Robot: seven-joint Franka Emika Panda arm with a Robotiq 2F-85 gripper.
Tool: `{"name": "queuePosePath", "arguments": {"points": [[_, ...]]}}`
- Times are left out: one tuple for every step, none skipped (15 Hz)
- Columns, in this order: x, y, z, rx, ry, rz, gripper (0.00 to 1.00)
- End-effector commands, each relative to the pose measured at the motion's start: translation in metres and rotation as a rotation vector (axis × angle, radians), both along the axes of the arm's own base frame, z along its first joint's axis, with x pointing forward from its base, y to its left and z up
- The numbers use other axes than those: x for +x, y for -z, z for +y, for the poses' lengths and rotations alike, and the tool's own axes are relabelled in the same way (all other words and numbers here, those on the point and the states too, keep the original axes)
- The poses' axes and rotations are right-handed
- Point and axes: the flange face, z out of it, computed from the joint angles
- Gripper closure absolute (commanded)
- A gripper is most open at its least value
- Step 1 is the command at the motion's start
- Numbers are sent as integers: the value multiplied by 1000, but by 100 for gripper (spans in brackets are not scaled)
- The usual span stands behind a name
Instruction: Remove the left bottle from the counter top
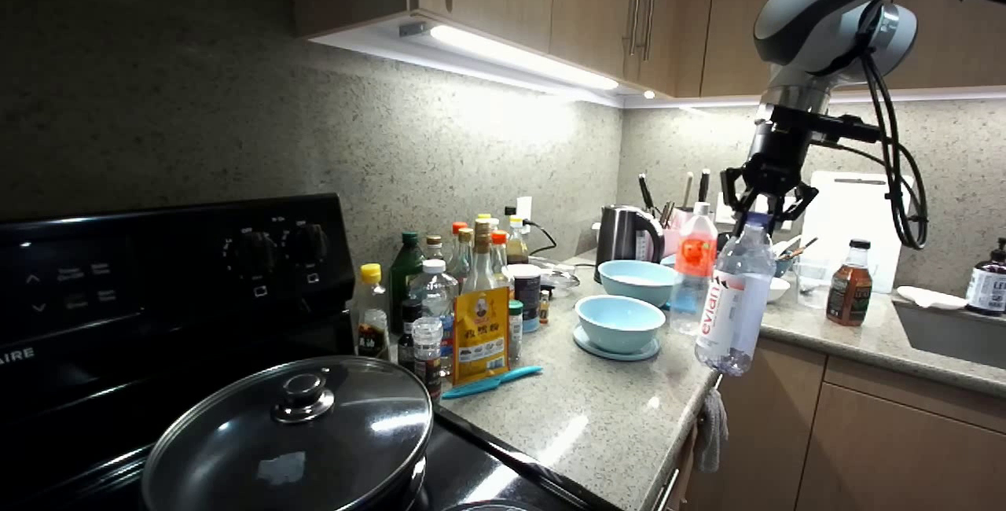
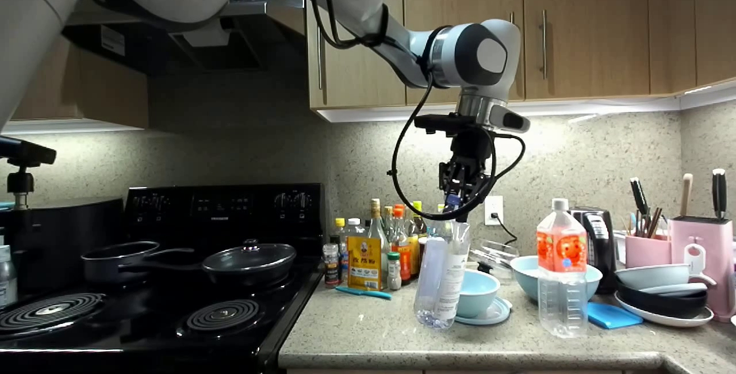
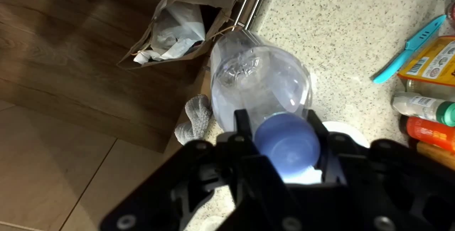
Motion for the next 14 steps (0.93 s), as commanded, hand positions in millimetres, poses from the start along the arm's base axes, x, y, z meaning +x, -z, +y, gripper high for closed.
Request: {"name": "queuePosePath", "arguments": {"points": [[-22, 20, -13, 14, 53, 55, 86], [-26, 27, -19, 35, 68, 72, 86], [-30, 33, -23, 47, 83, 86, 86], [-33, 40, -28, 54, 96, 103, 86], [-36, 46, -33, 62, 110, 116, 86], [-38, 52, -39, 71, 122, 128, 86], [-39, 57, -44, 77, 133, 137, 86], [-40, 62, -49, 86, 145, 146, 86], [-41, 65, -53, 95, 153, 154, 86], [-41, 69, -56, 99, 158, 161, 86], [-40, 70, -58, 105, 165, 157, 86], [-39, 68, -58, 116, 165, 149, 86], [-41, 73, -58, 80, 136, 154, 61], [-40, 73, -59, 86, 140, 151, 61]]}}
